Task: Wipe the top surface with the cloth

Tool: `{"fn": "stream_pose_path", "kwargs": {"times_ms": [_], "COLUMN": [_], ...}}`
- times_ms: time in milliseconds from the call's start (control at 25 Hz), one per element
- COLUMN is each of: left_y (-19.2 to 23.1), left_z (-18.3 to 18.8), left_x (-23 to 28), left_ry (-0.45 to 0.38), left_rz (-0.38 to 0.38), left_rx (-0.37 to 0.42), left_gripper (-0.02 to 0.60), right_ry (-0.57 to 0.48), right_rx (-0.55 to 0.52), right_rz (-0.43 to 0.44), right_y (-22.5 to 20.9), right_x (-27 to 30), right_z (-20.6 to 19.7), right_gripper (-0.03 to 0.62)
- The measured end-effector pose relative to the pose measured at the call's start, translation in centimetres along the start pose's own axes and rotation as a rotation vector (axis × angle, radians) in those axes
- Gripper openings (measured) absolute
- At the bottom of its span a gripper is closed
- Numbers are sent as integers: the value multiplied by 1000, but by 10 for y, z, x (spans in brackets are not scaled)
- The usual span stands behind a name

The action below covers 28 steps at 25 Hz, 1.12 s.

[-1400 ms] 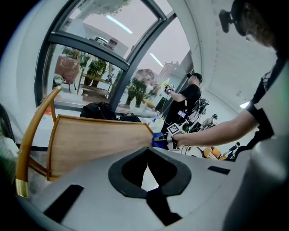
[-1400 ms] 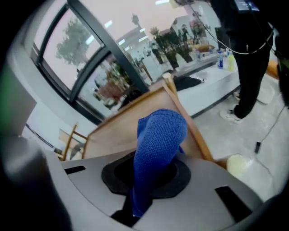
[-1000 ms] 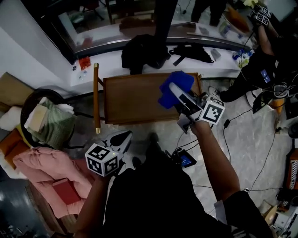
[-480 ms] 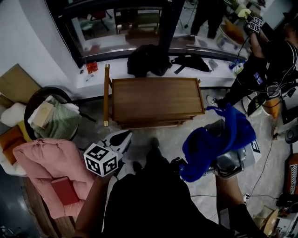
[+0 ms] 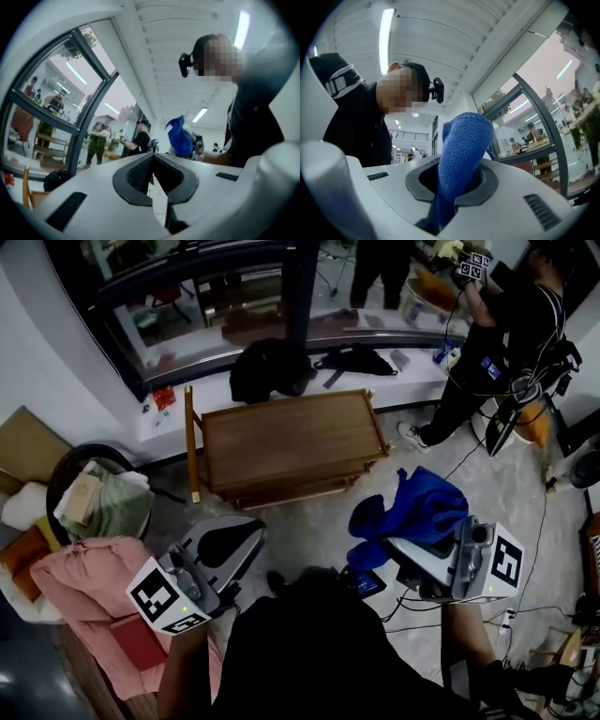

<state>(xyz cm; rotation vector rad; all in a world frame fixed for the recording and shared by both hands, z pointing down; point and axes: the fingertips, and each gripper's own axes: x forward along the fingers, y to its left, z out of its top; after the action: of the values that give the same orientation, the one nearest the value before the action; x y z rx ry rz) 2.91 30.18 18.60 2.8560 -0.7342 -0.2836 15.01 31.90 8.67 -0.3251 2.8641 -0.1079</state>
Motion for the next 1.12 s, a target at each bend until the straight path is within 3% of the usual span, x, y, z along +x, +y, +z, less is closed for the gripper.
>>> {"fn": "stream_pose_path", "kwargs": {"times_ms": [120, 280, 800, 1120], "left_y": [-34, -57, -103, -127], "left_z": [21, 20, -47, -68], "left_x": [10, 26, 73, 89], "left_ry": [-4, 35, 117, 141], "left_rz": [-61, -51, 35, 13], "left_rx": [52, 91, 35, 2], "left_gripper": [9, 9, 11, 9], "right_ry": [29, 146, 205, 240], "right_rx": [-10, -66, 39, 60], "right_rz": [18, 50, 59, 66], "right_y": [2, 11, 14, 26], "right_x": [-8, -12, -60, -92], "right_z": [-18, -50, -113, -127], "right_gripper": [55, 55, 57, 55]}}
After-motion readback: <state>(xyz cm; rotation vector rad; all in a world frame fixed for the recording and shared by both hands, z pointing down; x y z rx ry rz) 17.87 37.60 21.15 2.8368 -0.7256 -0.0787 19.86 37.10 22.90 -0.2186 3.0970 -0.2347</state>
